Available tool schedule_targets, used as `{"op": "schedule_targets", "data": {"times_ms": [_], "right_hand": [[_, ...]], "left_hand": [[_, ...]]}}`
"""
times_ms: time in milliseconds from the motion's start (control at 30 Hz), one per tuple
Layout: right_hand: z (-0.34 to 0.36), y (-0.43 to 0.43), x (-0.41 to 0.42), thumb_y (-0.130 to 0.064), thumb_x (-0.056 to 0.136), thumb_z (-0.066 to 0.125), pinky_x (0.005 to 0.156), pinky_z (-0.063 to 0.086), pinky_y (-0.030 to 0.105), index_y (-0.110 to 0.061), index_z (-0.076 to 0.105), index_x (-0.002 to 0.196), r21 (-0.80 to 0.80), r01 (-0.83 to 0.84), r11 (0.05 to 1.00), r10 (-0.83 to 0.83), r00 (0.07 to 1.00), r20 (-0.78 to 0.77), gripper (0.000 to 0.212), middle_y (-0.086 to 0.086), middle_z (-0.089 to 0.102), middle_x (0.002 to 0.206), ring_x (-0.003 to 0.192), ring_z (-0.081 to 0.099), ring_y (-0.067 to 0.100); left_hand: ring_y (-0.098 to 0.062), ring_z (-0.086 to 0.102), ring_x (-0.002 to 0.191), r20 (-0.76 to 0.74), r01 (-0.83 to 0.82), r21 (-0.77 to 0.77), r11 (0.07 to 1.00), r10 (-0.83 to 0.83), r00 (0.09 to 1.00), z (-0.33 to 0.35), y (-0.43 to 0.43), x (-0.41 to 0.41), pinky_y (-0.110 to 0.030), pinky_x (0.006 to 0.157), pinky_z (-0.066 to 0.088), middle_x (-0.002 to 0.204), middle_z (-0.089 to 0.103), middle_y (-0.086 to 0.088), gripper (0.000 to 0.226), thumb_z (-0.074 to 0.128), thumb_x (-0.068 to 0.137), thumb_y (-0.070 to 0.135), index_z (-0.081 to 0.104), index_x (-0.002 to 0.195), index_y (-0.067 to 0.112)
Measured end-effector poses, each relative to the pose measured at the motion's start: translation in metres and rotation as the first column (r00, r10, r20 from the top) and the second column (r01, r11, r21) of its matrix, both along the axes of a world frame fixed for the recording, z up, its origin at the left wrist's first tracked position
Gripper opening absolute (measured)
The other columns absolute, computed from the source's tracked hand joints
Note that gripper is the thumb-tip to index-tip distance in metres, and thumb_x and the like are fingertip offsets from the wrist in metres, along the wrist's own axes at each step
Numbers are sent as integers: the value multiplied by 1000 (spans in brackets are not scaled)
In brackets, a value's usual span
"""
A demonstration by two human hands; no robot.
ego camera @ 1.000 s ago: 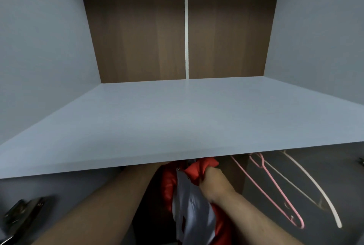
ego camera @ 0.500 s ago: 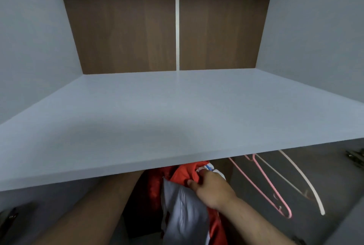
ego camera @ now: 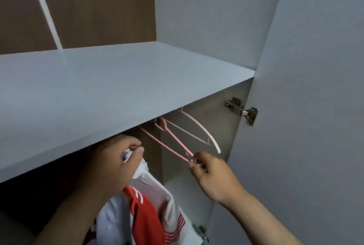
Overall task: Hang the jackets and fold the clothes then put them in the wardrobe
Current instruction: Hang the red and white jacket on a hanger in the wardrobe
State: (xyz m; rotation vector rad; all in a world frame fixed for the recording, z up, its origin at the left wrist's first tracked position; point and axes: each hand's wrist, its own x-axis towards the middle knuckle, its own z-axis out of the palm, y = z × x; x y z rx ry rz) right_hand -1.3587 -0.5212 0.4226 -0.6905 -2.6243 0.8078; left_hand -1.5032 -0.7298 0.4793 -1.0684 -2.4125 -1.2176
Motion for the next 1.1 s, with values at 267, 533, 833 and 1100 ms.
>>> {"op": "schedule_targets", "data": {"times_ms": [267, 533, 833, 1100], "right_hand": [[16, 66, 194, -50, 98, 46, 97, 42, 27, -30, 49, 137, 150, 278, 949, -284, 959, 18, 45, -7, 57, 134, 125, 52, 14], [33, 101, 396, -52, 98, 45, 93, 42, 25, -31, 47, 139, 249, 535, 807, -543, 839, -42, 46, -13, 55, 134, 122, 50, 11], [40, 94, 597, -56, 97, 45, 101, 35, 17, -39, 40, 141, 280, 766, 578, -802, 597, 20, 48, -20, 46, 140, 127, 45, 3], [34, 70, 746, -63, 94, 45, 106, 33, 15, -40, 35, 146, 290, 916, 277, -961, 258, 102, 57, -20, 41, 147, 131, 43, 2]], "left_hand": [[2, 47, 121, -65, 428, -277, 861, -461, 885, 0, 117, 142, -21, 106, 37, 125, 53, 30, 47, 53, 83, 57, 67, 121, 35], [2, 25, 141, -141, 612, -377, 695, -697, 703, -1, 227, 303, -9, 105, 12, 150, 35, 26, 59, 52, 91, 60, 42, 145, 39], [10, 38, 120, -134, 860, -355, 367, -930, 341, 12, 305, 489, -6, 91, 24, 130, 51, 29, 67, 32, 79, 75, 52, 132, 39], [-1, 39, 131, -17, 892, -446, 77, -997, 77, 13, 383, 636, -22, 108, 31, 142, 45, 24, 75, 33, 77, 77, 46, 140, 38]]}}
